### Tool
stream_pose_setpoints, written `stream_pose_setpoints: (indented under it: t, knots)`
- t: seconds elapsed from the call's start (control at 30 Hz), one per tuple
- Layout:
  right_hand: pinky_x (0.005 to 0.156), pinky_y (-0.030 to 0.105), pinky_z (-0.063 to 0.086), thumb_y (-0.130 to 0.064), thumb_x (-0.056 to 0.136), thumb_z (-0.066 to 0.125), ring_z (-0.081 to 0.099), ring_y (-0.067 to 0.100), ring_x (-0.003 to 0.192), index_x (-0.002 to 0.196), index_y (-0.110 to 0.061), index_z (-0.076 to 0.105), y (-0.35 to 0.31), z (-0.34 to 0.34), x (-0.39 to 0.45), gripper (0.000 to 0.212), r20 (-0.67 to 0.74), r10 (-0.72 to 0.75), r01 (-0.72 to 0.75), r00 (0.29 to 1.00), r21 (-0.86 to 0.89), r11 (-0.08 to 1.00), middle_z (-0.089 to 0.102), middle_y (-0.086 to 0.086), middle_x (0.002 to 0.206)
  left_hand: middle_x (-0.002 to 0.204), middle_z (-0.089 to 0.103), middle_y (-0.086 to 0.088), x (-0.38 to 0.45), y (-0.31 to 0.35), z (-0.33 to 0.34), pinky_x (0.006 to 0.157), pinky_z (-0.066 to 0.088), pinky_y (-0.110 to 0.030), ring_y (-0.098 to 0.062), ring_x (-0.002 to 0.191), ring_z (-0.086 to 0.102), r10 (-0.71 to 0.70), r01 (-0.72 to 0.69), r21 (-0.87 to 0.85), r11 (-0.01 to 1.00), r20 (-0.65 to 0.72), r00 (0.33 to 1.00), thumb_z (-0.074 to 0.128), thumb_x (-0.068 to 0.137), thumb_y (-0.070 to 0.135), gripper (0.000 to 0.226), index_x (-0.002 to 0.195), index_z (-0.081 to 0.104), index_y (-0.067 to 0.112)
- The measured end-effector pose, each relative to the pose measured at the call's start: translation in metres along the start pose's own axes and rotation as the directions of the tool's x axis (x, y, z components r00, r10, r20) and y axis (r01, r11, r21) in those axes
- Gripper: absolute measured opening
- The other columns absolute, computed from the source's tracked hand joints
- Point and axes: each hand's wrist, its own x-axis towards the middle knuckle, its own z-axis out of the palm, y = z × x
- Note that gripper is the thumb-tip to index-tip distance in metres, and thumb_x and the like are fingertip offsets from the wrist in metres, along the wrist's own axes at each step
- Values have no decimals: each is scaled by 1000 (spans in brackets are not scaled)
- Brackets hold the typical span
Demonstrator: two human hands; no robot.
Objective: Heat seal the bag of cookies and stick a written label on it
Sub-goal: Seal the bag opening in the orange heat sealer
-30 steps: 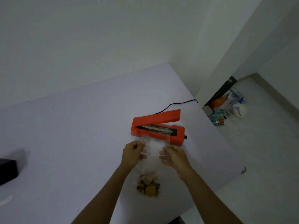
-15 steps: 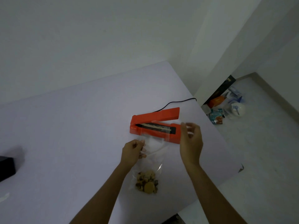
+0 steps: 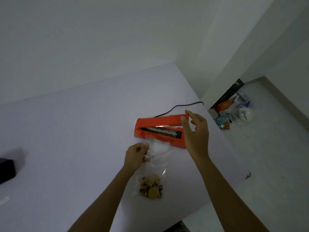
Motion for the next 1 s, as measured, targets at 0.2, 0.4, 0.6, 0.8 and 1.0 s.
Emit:
stream_pose_setpoints:
  t: [0.2,0.4,0.6,0.8,1.0]
  knots:
    - [56,0,40,-42,95,51,48,13,120,131,-26,54,11,-3,0,40,21,67,-67,998,-4,998,44,1,134,73,68,-7,4,-1,-2,65,61,-33,-20,60,67,7,-7,29,1000,11,1000,57,94,29,27,87,68,5]
    - [68,7,38,-36,96,52,49,15,117,126,-22,57,31,-5,0,34,18,126,-125,992,-36,991,45,3,129,72,67,-5,5,-1,-2,68,61,-38,-9,51,65,20,-20,44,999,10,1000,57,94,28,27,87,68,4]
    - [87,25,42,-34,96,54,49,18,119,125,-20,59,48,-4,1,33,29,189,-186,982,-86,979,46,5,131,71,66,-5,4,1,-2,58,59,-26,-7,48,63,31,-31,52,998,1,1000,57,94,27,29,89,68,0]
    - [86,24,36,-32,95,54,49,21,117,127,-16,59,59,-3,4,36,66,243,-227,968,-187,956,48,12,131,71,66,-5,7,0,-4,61,60,-30,-5,47,63,39,-39,81,996,0,999,57,94,27,28,90,68,2]
    - [96,26,34,-34,93,59,41,27,131,128,-14,60,69,-3,9,40,107,260,-230,960,-238,944,40,14,142,74,68,-7,10,-3,-6,61,60,-29,-12,57,67,29,-30,53,998,27,999,58,93,30,30,89,69,2]
